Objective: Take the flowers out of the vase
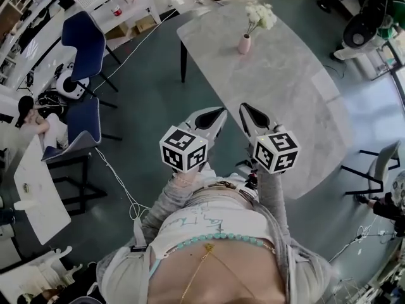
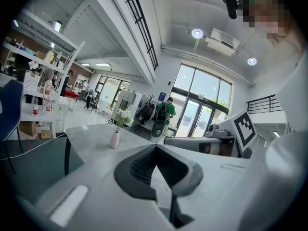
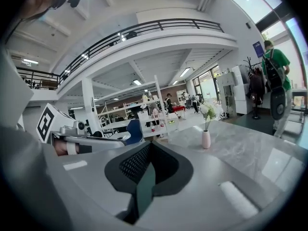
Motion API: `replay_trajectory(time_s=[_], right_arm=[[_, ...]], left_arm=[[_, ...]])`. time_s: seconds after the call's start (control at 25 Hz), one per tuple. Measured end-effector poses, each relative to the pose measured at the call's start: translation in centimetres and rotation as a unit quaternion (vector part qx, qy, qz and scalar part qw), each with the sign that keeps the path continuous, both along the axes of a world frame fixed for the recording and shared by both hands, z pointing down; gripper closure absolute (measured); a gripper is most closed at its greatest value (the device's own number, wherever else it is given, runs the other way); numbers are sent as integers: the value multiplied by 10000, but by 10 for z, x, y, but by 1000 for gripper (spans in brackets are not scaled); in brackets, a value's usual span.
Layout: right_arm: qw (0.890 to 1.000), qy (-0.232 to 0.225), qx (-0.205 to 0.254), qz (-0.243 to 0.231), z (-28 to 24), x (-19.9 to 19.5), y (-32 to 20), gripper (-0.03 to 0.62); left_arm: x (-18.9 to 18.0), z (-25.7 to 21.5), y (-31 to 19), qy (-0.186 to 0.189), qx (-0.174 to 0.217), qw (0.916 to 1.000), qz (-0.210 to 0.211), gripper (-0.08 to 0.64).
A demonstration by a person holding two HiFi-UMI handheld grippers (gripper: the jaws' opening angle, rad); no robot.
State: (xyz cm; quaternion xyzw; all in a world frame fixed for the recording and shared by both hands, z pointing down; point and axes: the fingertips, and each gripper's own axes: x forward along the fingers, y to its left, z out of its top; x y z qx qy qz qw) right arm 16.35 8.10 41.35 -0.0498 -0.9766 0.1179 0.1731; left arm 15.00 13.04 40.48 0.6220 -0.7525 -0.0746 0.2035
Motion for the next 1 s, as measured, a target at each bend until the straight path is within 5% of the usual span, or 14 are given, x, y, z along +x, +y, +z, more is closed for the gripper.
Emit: replay_trajectory(time_s=[0.56,1.0], right_arm=[[9992,325,24,224,17,-18,7,565],[9996,237,-85,-125,16,-105,-19,566]], left_arm=[[-25,13,18,274,147,9995,11,560],[-91,22,-17,328,-94,9994,-14,560]])
